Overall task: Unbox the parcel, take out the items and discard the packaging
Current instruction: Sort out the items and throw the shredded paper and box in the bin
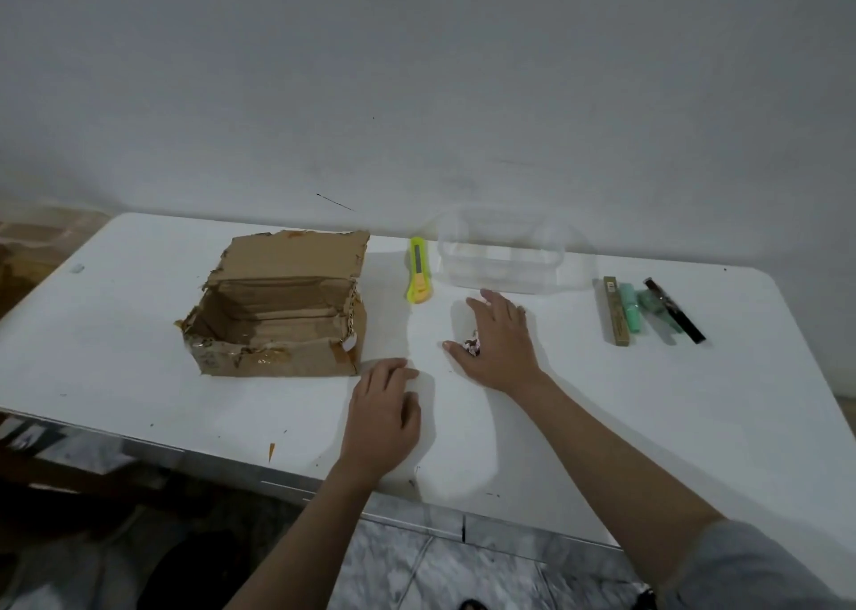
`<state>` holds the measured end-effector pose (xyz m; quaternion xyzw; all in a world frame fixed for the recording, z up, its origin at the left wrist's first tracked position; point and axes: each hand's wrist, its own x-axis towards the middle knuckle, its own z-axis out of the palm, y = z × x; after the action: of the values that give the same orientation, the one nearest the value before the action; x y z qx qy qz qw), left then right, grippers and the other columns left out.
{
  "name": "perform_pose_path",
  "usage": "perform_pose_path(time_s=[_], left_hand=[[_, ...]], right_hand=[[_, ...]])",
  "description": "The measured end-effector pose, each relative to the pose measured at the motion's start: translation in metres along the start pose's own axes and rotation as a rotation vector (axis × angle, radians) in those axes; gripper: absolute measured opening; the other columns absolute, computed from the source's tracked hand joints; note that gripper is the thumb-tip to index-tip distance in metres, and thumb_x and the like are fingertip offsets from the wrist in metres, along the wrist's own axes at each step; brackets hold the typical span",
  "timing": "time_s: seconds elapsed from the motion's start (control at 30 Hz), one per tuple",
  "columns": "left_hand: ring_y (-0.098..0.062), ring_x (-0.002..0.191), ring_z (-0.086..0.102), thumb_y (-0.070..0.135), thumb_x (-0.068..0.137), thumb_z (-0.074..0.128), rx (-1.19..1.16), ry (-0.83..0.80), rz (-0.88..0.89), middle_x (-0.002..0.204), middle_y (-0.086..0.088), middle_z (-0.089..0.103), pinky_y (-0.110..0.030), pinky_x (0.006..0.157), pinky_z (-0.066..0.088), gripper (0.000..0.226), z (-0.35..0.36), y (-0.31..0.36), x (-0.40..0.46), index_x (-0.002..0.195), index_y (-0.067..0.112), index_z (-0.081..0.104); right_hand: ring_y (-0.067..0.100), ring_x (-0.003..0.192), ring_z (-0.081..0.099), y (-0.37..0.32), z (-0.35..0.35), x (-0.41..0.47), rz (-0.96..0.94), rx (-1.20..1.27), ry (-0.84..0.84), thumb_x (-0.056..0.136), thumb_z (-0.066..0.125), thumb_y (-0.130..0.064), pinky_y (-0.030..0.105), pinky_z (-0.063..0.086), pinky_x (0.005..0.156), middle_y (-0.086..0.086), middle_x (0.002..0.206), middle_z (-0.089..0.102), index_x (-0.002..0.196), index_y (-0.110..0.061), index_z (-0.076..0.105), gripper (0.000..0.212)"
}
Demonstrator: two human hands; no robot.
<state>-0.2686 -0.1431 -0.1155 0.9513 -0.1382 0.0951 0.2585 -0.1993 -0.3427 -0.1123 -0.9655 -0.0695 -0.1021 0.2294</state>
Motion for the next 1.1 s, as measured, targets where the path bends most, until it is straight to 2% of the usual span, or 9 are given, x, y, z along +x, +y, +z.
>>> perform_pose_path(time_s=[0.1, 0.2, 0.27, 0.33, 0.43, 0.63, 0.8, 0.93, 1.1], left_hand=[[-0.017, 0.112, 0.048, 0.024, 0.083, 0.043, -0.010, 0.014, 0.017, 0.118, -0.002, 0.056, -0.035, 0.092, 0.047, 0.032, 0.000, 0.000, 0.000, 0.109, 0.014, 0.060], [-0.017, 0.111, 0.049, 0.025, 0.083, 0.042, -0.017, 0.019, 0.019, 0.118, -0.002, 0.057, -0.035, 0.092, 0.047, 0.033, 0.000, -0.001, 0.000, 0.109, 0.015, 0.060], [-0.017, 0.111, 0.050, 0.025, 0.084, 0.043, -0.019, 0.021, 0.024, 0.117, -0.002, 0.057, -0.034, 0.092, 0.047, 0.032, 0.001, -0.001, -0.001, 0.109, 0.014, 0.060], [-0.018, 0.111, 0.050, 0.024, 0.084, 0.043, -0.019, 0.026, 0.031, 0.117, -0.002, 0.057, -0.034, 0.092, 0.047, 0.032, 0.001, -0.001, -0.001, 0.108, 0.014, 0.060], [-0.019, 0.110, 0.050, 0.024, 0.083, 0.043, -0.021, 0.028, 0.032, 0.117, -0.003, 0.057, -0.034, 0.091, 0.047, 0.032, 0.001, -0.001, 0.000, 0.108, 0.013, 0.061], [-0.019, 0.110, 0.050, 0.021, 0.083, 0.045, -0.024, 0.025, 0.032, 0.116, -0.003, 0.057, -0.035, 0.092, 0.047, 0.030, 0.002, -0.002, 0.000, 0.108, 0.013, 0.060], [-0.019, 0.111, 0.049, 0.022, 0.083, 0.045, -0.017, 0.021, 0.022, 0.117, -0.002, 0.057, -0.034, 0.093, 0.046, 0.031, 0.003, -0.003, -0.001, 0.108, 0.014, 0.060], [-0.020, 0.111, 0.049, 0.023, 0.083, 0.044, -0.017, 0.020, 0.021, 0.116, -0.003, 0.057, -0.034, 0.093, 0.045, 0.032, 0.002, -0.002, -0.001, 0.108, 0.013, 0.060], [-0.020, 0.112, 0.049, 0.018, 0.083, 0.050, -0.028, 0.008, 0.008, 0.118, -0.003, 0.057, -0.035, 0.094, 0.045, 0.029, 0.003, -0.002, 0.000, 0.109, 0.013, 0.060]], right_hand=[[0.028, 0.140, 0.029, -0.002, 0.000, -0.001, -0.008, 0.034, -0.107, 0.087, 0.056, -0.048, 0.050, 0.018, 0.114, 0.010, 0.147, 0.040, 0.131, -0.010, 0.049, 0.058], [0.027, 0.126, 0.047, -0.002, -0.003, -0.013, -0.018, 0.216, -0.048, 0.084, 0.066, -0.031, 0.046, 0.042, 0.102, 0.009, 0.131, 0.055, 0.114, -0.008, 0.063, 0.038], [0.028, 0.118, 0.052, 0.001, -0.005, -0.022, -0.005, 0.212, 0.072, 0.076, 0.074, -0.030, 0.044, 0.051, 0.091, 0.011, 0.124, 0.056, 0.109, -0.010, 0.065, 0.039], [0.033, 0.124, 0.046, 0.007, -0.008, -0.023, 0.088, 0.145, 0.171, 0.070, 0.078, -0.039, 0.045, 0.045, 0.098, 0.015, 0.131, 0.050, 0.117, -0.012, 0.061, 0.057], [0.033, 0.139, 0.026, 0.011, -0.013, -0.018, 0.254, 0.129, 0.061, 0.074, 0.072, -0.047, 0.047, 0.024, 0.113, 0.020, 0.147, 0.034, 0.133, -0.009, 0.047, 0.074], [0.025, 0.144, 0.022, 0.003, -0.007, -0.016, 0.114, 0.185, -0.071, 0.089, 0.058, -0.031, 0.041, 0.011, 0.117, 0.008, 0.152, 0.033, 0.141, -0.012, 0.036, 0.060], [0.023, 0.145, 0.018, -0.003, -0.005, -0.007, 0.068, 0.144, -0.136, 0.088, 0.056, -0.042, 0.046, 0.010, 0.116, 0.005, 0.155, 0.026, 0.146, -0.017, 0.030, 0.068], [0.033, 0.119, 0.049, -0.005, -0.001, -0.006, -0.003, 0.219, -0.049, 0.082, 0.069, -0.031, 0.039, 0.034, 0.102, 0.014, 0.123, 0.058, 0.114, -0.007, 0.064, 0.040], [0.031, 0.083, 0.051, -0.007, 0.001, -0.017, -0.013, 0.213, 0.015, 0.081, 0.069, -0.019, 0.032, 0.043, 0.077, 0.009, 0.083, 0.058, 0.080, -0.005, 0.068, 0.014]])
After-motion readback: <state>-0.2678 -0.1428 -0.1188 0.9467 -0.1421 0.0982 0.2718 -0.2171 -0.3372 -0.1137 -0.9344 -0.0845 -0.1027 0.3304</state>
